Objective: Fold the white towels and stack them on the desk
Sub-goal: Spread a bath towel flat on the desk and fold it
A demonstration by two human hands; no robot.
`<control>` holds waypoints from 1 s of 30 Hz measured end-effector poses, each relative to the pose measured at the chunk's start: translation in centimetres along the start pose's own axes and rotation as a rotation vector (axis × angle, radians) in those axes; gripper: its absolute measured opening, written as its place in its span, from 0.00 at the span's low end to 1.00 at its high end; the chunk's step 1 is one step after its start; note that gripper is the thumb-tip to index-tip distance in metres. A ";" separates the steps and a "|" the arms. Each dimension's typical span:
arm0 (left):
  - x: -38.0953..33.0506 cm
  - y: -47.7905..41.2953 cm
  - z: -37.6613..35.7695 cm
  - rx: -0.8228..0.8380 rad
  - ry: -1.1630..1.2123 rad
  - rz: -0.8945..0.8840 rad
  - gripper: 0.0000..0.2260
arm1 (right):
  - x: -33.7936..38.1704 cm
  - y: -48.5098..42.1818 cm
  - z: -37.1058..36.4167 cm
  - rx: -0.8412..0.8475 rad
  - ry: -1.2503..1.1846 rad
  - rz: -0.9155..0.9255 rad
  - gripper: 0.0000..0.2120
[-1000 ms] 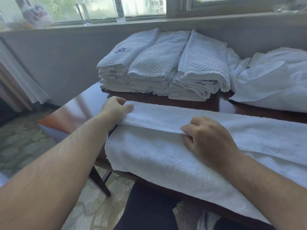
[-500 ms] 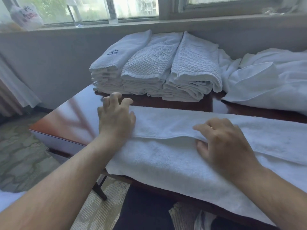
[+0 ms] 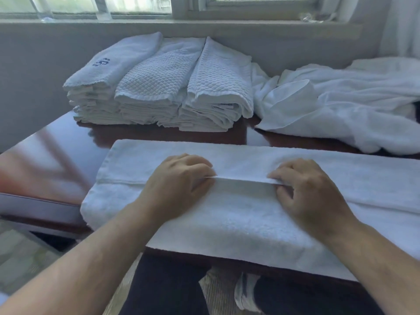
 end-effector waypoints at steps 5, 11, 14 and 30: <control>1.0 0.4 -0.9 0.089 0.043 0.091 0.04 | 0.6 0.3 -0.3 0.105 0.022 0.041 0.11; 3.8 3.1 -1.9 0.384 0.036 0.212 0.28 | 3.3 -0.9 -1.6 0.264 0.089 -0.044 0.24; 6.4 5.7 -0.8 0.482 -0.021 0.332 0.33 | 6.6 -1.4 -5.0 0.430 0.131 -0.031 0.33; 9.7 15.8 7.7 -0.209 -0.045 0.700 0.18 | 15.7 1.3 -8.8 0.296 0.111 0.300 0.29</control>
Point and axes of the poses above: each hand's wrist, its own y-axis away from the middle knuckle, its own z-axis out of the back of the hand, x = y × z, the point moved 9 cm from there along -y, towards the middle knuckle, and after that the axes turned 14 degrees about -z, right-handed, at the moved point
